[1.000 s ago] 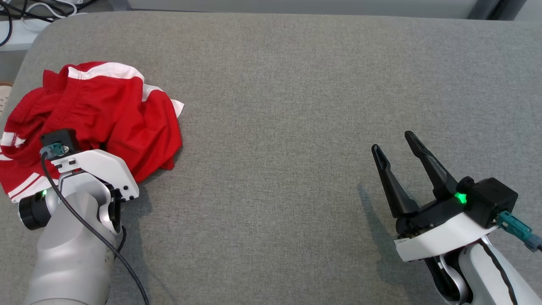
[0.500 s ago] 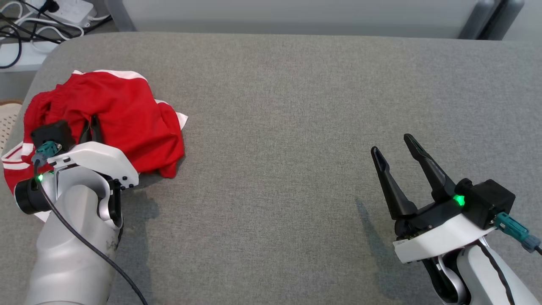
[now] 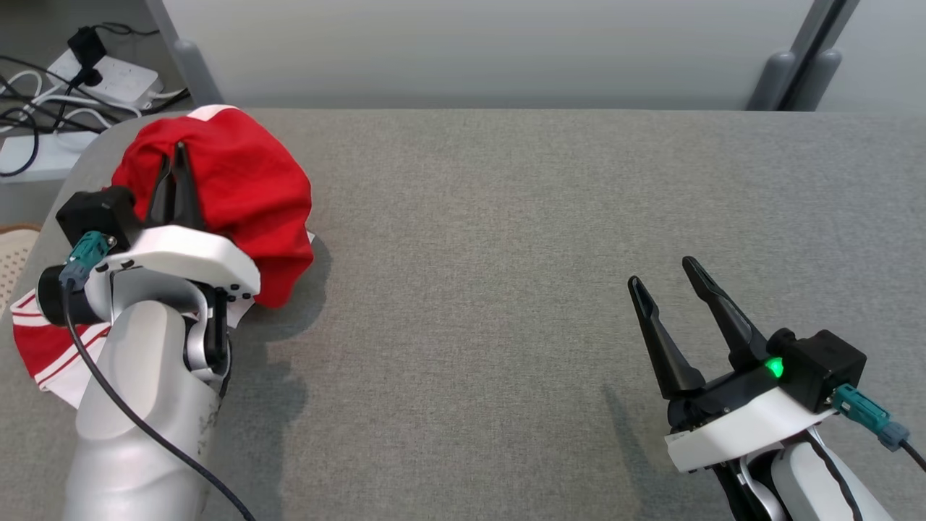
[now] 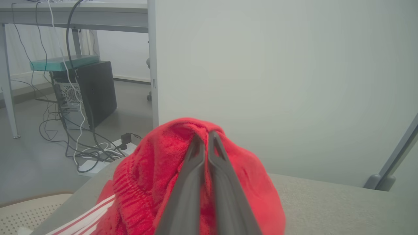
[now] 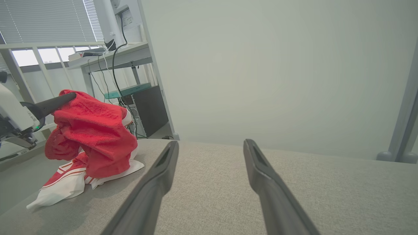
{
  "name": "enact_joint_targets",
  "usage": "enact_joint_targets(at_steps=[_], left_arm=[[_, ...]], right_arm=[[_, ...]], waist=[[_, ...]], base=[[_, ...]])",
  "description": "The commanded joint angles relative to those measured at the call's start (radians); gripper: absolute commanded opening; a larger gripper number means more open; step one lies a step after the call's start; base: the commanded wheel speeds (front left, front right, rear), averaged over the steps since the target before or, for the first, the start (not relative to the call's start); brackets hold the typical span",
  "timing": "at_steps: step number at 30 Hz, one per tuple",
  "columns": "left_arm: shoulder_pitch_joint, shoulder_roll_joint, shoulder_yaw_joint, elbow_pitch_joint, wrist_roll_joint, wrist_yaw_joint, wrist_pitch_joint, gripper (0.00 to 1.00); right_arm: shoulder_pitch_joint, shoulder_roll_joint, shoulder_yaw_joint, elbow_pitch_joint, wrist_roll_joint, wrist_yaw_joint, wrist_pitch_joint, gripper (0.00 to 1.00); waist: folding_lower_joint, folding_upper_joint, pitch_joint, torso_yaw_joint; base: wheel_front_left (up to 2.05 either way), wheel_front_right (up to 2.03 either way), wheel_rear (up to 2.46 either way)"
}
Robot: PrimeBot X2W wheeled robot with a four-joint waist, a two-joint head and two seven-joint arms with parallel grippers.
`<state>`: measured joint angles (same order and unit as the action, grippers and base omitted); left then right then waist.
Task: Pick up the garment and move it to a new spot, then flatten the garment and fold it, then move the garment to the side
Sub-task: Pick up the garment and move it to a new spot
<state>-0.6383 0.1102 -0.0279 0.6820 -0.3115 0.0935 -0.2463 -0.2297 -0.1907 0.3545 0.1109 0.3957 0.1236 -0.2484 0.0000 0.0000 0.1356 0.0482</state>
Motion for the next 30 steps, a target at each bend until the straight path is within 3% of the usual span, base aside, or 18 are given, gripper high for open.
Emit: enact_joint_targets(at_steps=[1,16,30], left_arm=[[-0.011,0.026,0.014,-0.058,-0.005,-0.009,0.009,0.0],[0.069,-0.05,-0.093,-0.29,-0.089,-0.025,0.124,0.0],[0.068,-0.06,-0.309,-0.339,-0.208,0.02,0.133,0.0]], right_arm=[[0.004,0.005,0.009,-0.023,0.003,0.007,-0.013,1.0],[0.043,0.015,-0.001,-0.023,0.003,0.007,-0.013,1.0],[0.04,0.017,0.011,-0.023,0.006,0.007,-0.013,1.0]], waist=[[0.0,0.0,-0.016,-0.014],[0.0,0.0,-0.083,-0.142],[0.0,0.0,-0.089,-0.294]], base=[[0.0,0.0,0.0],[0.0,0.0,0.0],[0.0,0.0,0.0]])
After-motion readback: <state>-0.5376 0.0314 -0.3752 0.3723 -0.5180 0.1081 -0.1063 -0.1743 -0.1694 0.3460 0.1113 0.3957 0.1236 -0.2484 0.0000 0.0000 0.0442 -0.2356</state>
